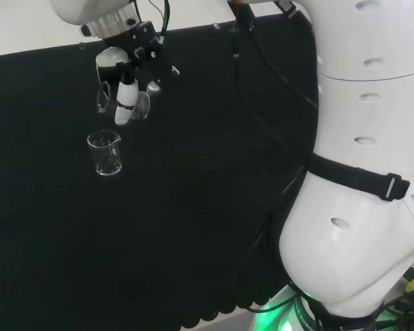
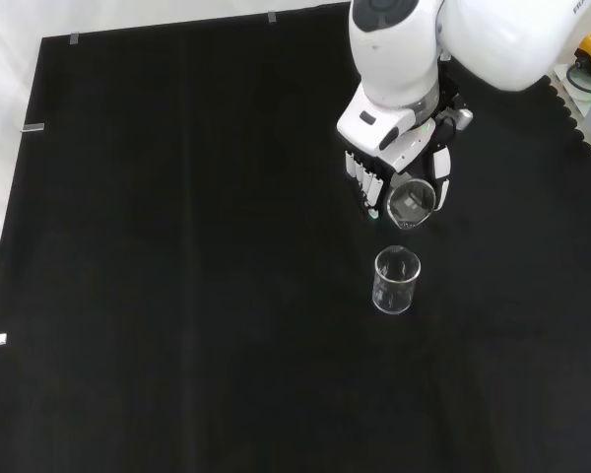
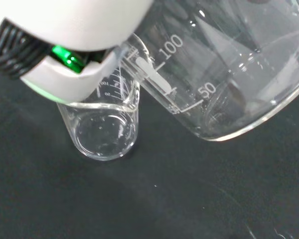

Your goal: Place the beaker back on the table.

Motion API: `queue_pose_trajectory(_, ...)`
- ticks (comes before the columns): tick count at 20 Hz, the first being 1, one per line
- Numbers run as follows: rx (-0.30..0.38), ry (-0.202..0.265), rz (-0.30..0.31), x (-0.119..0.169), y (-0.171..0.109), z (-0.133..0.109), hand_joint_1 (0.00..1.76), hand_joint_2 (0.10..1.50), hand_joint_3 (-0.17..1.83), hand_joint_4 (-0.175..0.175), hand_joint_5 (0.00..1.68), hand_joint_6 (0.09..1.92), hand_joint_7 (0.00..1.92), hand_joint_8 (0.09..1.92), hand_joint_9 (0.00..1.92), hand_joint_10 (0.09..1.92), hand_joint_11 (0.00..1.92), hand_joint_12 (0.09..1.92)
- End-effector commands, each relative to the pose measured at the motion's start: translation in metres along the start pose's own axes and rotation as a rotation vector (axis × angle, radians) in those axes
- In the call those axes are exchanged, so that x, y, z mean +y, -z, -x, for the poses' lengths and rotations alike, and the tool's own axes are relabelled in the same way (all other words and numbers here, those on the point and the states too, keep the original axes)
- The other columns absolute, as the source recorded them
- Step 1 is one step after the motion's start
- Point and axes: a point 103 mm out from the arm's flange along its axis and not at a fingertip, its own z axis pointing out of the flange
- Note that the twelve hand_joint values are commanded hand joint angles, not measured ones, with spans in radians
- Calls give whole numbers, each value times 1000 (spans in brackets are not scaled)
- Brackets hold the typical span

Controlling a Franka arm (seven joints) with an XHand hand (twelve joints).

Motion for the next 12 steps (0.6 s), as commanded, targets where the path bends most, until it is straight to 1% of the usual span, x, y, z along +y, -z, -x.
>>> queue_pose_trajectory(1,18,13,20,-1,1,-1,1189,634,695,-81,1294,634,1691,87,1654,87,1276,759)
queue_pose_trajectory(9,12,14,17,0,0,-2,1189,635,696,-81,1293,637,1692,87,1653,87,1272,759)
queue_pose_trajectory(12,24,17,35,1,-2,0,1189,634,696,-80,1293,638,1692,87,1653,87,1272,759)
